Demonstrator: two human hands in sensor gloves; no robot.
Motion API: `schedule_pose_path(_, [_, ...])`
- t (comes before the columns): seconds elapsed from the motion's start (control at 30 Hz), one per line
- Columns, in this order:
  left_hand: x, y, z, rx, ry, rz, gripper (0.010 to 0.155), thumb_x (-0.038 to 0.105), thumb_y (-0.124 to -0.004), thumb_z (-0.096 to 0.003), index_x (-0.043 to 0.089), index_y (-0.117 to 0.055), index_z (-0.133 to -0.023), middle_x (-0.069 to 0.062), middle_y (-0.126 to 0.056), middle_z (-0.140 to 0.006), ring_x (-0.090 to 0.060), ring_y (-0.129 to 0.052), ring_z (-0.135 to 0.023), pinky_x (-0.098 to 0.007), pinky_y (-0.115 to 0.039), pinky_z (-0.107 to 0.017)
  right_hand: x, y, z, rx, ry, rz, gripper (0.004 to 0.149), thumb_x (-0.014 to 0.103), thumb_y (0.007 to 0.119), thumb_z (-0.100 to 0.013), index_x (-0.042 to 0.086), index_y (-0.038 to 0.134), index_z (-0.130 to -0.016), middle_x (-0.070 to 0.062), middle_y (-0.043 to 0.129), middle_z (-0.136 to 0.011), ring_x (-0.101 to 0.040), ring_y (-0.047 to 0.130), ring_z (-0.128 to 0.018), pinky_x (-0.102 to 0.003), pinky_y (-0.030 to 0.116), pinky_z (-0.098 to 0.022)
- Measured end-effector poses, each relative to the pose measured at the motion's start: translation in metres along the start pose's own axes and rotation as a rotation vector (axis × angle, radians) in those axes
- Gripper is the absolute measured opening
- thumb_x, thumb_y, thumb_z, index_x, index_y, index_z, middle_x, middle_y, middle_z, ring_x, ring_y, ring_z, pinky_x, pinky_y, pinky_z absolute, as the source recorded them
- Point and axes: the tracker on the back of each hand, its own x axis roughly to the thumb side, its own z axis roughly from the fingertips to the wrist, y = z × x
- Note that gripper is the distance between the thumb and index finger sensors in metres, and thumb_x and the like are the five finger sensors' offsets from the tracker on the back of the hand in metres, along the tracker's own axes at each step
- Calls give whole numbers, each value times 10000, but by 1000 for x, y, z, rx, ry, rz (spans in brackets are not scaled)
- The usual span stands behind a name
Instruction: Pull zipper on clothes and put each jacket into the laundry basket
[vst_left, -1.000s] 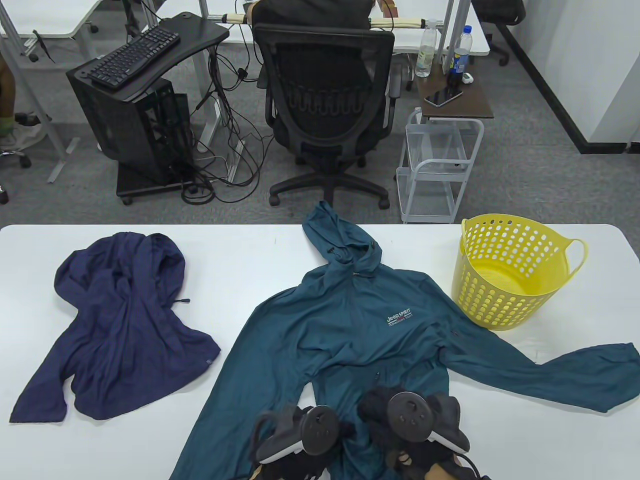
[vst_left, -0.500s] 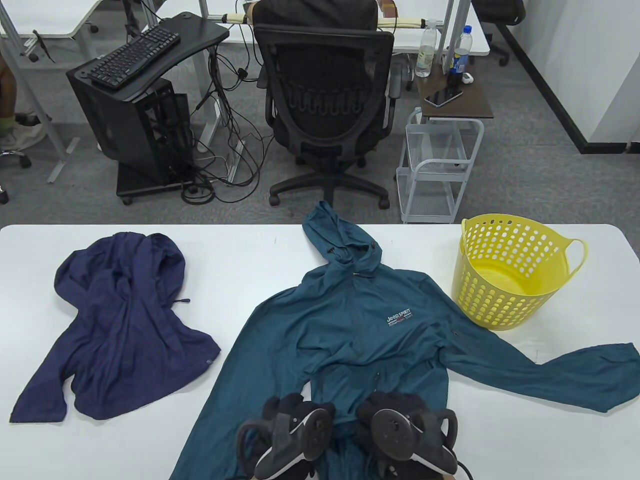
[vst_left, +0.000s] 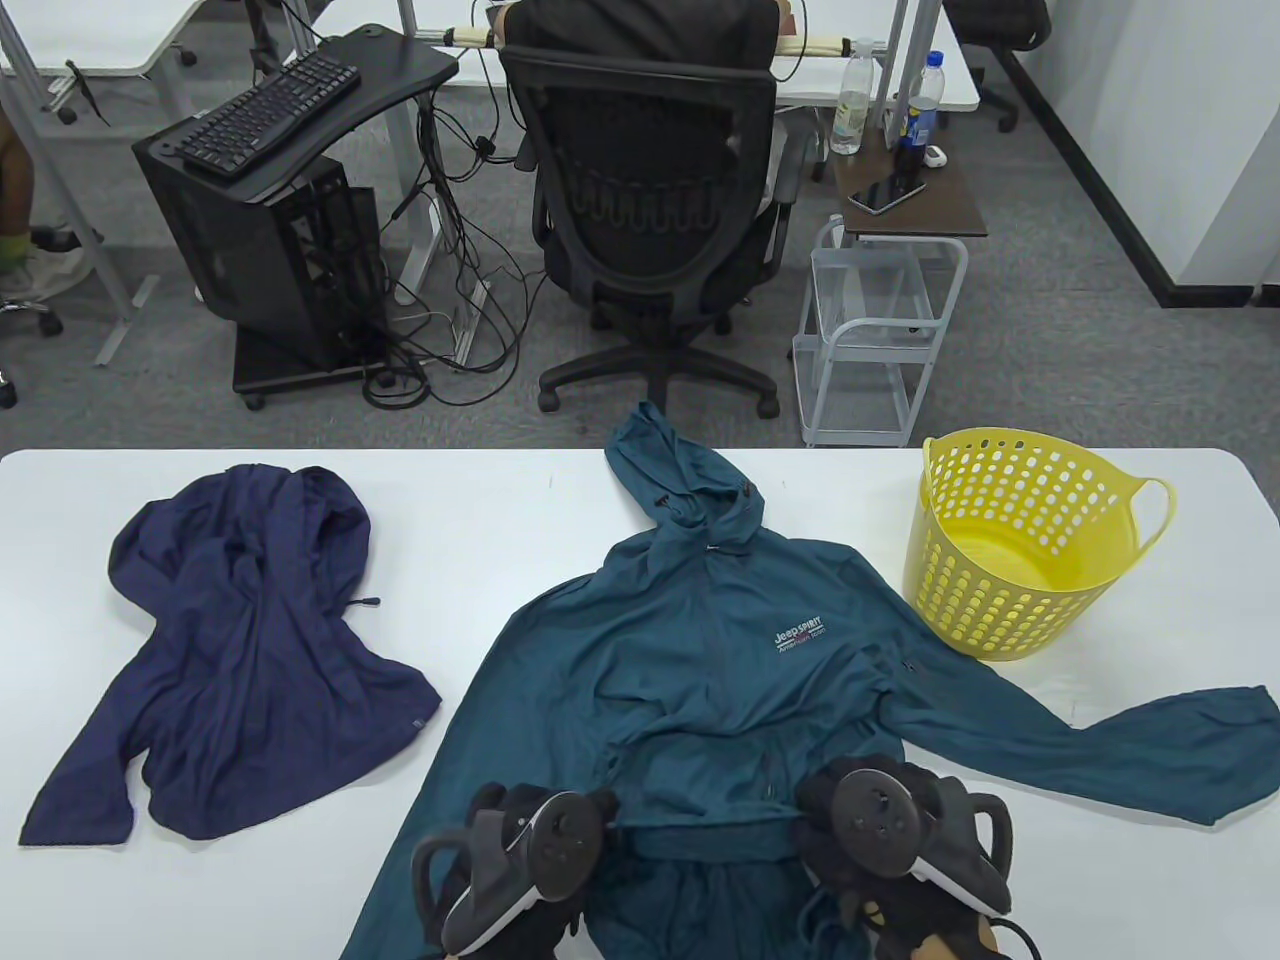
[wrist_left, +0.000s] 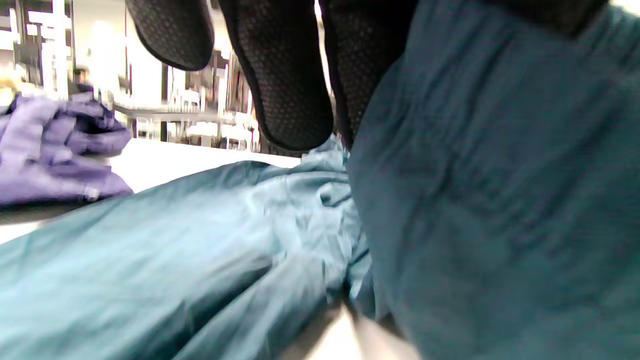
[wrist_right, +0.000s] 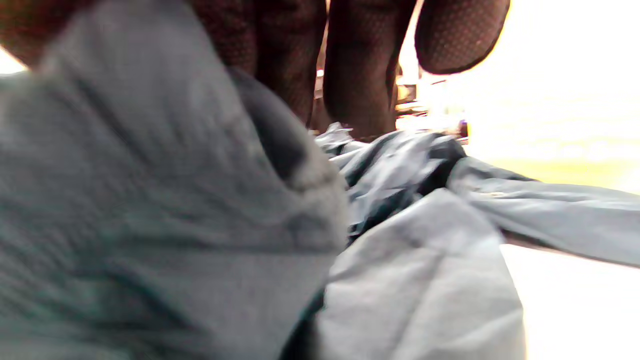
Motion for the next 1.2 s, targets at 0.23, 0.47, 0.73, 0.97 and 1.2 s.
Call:
schedule_pose_path(0.23, [34, 2, 15, 205, -124, -2, 430, 496, -877, -346, 442, -914, -771, 198, -1070, -667, -131, -1010, -733, -581, -673, -673, 62, 31, -9, -125, -90, 94, 721, 661, 822, -406, 272, 761, -1010, 12, 671, -1137, -378, 621, -1047, -671, 504, -724])
schedule_pose_path(0.47, [3, -7, -7, -48, 36, -41, 498, 477, -871, -371, 457, -837, -867, 167, -973, -888, -219, -921, -860, -594, -653, -675, 20, 12, -11, -179, 51, -11, 425, 460, 771, -491, 265, 933, -833, 15, 926, -929, -341, 873, -858, -624, 591, -684])
schedule_pose_path(0.73, [-38, 15, -16, -101, 183, -18, 463, 438, -857, -394, 452, -858, -857, 150, -964, -918, -246, -899, -889, -608, -630, -685, -45, -14, -8, -224, 214, -72, 431, 453, 758, -496, 243, 932, -829, 1, 936, -917, -340, 899, -826, -622, 602, -675])
schedule_pose_path(0.97, [-72, 45, -20, -64, 272, 38, 457, 443, -874, -384, 448, -875, -841, 156, -977, -901, -238, -913, -877, -603, -630, -691, -98, -32, -3, -211, 287, -154, 438, 422, 791, -496, 262, 894, -891, 0, 887, -975, -338, 883, -843, -618, 606, -672])
schedule_pose_path(1.2, [-115, 68, -10, -195, 160, 136, 537, 462, -913, -367, 429, -834, -897, 126, -921, -973, -291, -835, -942, -647, -575, -701, -121, -26, 11, -116, 224, -236, 446, 371, 818, -504, 279, 856, -939, -4, 860, -1012, -353, 857, -873, -624, 608, -668])
